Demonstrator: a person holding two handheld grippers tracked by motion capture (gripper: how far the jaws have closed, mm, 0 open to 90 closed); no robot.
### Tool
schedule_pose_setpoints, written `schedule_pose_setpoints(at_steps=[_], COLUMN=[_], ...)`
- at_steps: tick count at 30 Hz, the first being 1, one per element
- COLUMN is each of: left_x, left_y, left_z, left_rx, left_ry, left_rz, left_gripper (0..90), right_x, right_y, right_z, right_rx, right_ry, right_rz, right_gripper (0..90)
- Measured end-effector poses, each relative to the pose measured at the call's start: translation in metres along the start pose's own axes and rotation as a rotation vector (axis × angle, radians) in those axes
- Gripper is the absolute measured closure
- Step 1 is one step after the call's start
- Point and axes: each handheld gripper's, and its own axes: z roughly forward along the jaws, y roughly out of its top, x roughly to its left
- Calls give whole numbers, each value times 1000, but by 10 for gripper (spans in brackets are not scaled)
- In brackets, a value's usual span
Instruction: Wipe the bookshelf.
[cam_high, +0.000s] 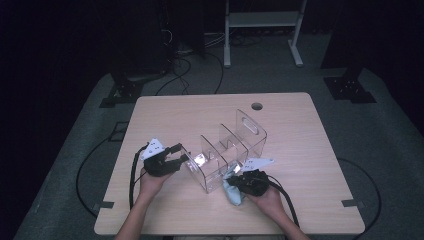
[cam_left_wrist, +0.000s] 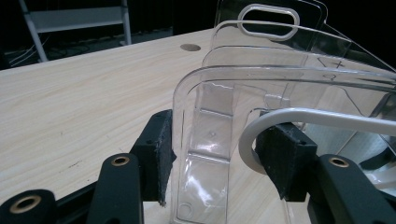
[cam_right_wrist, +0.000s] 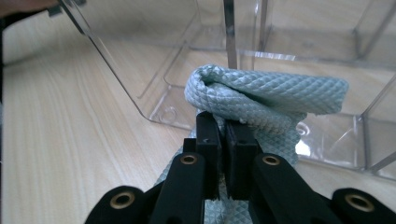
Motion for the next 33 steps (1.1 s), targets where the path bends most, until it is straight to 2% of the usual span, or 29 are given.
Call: schedule_pose_setpoints(at_steps=[5, 8, 11, 18, 23, 28, 29, 31, 33], left_x=[-1, -2, -1, -1, -1, -2, -2, -2, -2], left_y=[2, 2, 2, 2, 2, 2, 2, 2, 1], left_z=[0, 0, 0, 0, 1, 2, 2, 2, 2], left_rx=[8, 11, 10, 9, 9, 7, 7, 7, 5], left_ry=[22, 44, 46, 39, 41, 36, 36, 35, 32], left_rz=[3, -11, -16, -5, -11, -8, -8, -6, -2], left_gripper=[458, 462, 466, 468, 469, 471, 471, 472, 471], right_x=[0, -1, -2, -9, -29, -43, -46, -54, -55], right_y=[5, 7, 10, 21, 37, 58, 63, 67, 68], right_z=[-13, -21, -31, -62, -90, -95, -93, -87, -78], right_rx=[-48, -68, -98, -180, -241, -219, -210, -197, -174], right_ry=[12, 22, 24, -23, -83, -131, -155, -148, -141], right_rz=[8, 19, 22, 24, 46, 22, 18, 29, 27], right_gripper=[856, 857, 856, 856, 856, 855, 855, 855, 855])
